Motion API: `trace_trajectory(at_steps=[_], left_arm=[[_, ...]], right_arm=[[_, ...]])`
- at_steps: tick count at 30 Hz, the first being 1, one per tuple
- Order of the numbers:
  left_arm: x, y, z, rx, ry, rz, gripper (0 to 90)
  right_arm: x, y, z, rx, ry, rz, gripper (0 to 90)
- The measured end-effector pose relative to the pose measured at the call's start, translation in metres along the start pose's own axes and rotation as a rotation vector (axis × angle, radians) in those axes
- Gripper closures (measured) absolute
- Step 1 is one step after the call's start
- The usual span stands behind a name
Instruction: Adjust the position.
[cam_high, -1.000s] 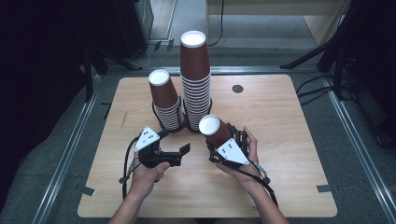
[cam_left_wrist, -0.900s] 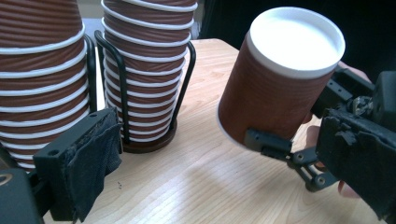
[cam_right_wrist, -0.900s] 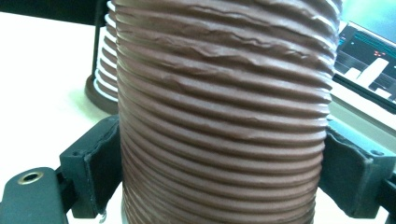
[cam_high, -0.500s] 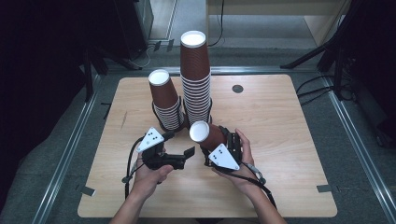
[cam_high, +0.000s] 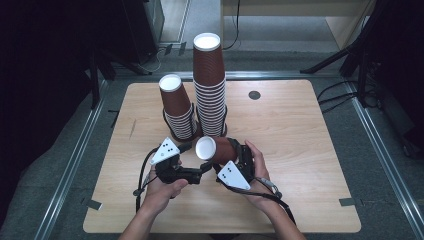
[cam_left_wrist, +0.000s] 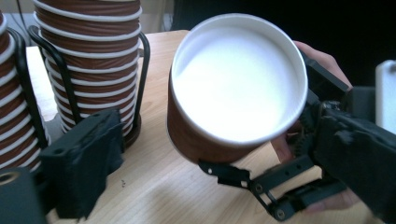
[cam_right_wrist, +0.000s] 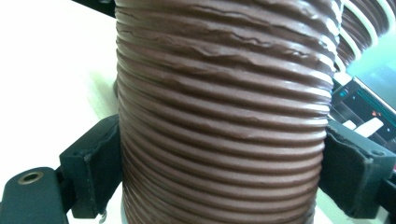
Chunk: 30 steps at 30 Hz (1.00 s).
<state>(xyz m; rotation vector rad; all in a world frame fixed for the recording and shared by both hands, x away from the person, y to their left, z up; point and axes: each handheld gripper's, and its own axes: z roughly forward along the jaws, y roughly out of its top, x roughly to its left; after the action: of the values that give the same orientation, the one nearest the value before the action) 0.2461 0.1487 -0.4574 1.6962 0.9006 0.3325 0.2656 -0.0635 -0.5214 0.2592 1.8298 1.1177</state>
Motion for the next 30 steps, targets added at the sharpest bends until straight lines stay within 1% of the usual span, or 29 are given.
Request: trace_trajectory(at_steps=[1, 3, 5, 8, 10, 14, 19, 23, 26, 28, 30], left_arm=[[0.000, 0.000, 0.000, 0.000, -0.001, 0.000, 2.7], [-0.001, 0.000, 0.000, 0.002, -0.001, 0.001, 3.2], [-0.001, 0.000, 0.000, 0.001, -0.004, 0.001, 4.2], [-0.002, 0.000, 0.001, 0.007, -0.014, 0.004, 6.3], [-0.003, 0.000, 0.002, 0.011, -0.010, 0.005, 8.6], [-0.005, 0.000, 0.003, 0.018, 0.003, 0.013, 12.6], [-0.008, 0.000, 0.003, 0.026, 0.011, 0.024, 13.7], [-0.008, 0.000, 0.004, 0.037, 0.020, 0.031, 15.7], [-0.008, 0.000, 0.003, 0.037, 0.018, 0.030, 18.9], [-0.008, 0.000, 0.003, 0.034, 0.016, 0.024, 19.5], [-0.007, 0.000, 0.003, 0.035, 0.012, 0.023, 19.9]], right_arm=[[0.000, 0.000, 0.000, 0.000, 0.000, 0.000, 11.2], [0.002, 0.001, 0.000, -0.007, 0.009, -0.020, 11.2], [0.004, 0.002, 0.000, -0.009, 0.016, -0.029, 11.2], [0.006, 0.004, -0.001, -0.023, 0.031, -0.042, 11.1], [0.006, 0.006, -0.002, -0.029, 0.035, -0.051, 11.2], [0.008, 0.008, -0.003, -0.035, 0.036, -0.076, 11.2], [0.012, 0.010, -0.003, -0.035, 0.034, -0.114, 11.1], [0.012, 0.011, -0.003, -0.038, 0.027, -0.126, 11.1], [0.012, 0.011, -0.003, -0.040, 0.025, -0.133, 11.1], [0.012, 0.011, -0.003, -0.041, 0.028, -0.144, 11.1], [0.012, 0.011, -0.003, -0.040, 0.031, -0.141, 11.0]])
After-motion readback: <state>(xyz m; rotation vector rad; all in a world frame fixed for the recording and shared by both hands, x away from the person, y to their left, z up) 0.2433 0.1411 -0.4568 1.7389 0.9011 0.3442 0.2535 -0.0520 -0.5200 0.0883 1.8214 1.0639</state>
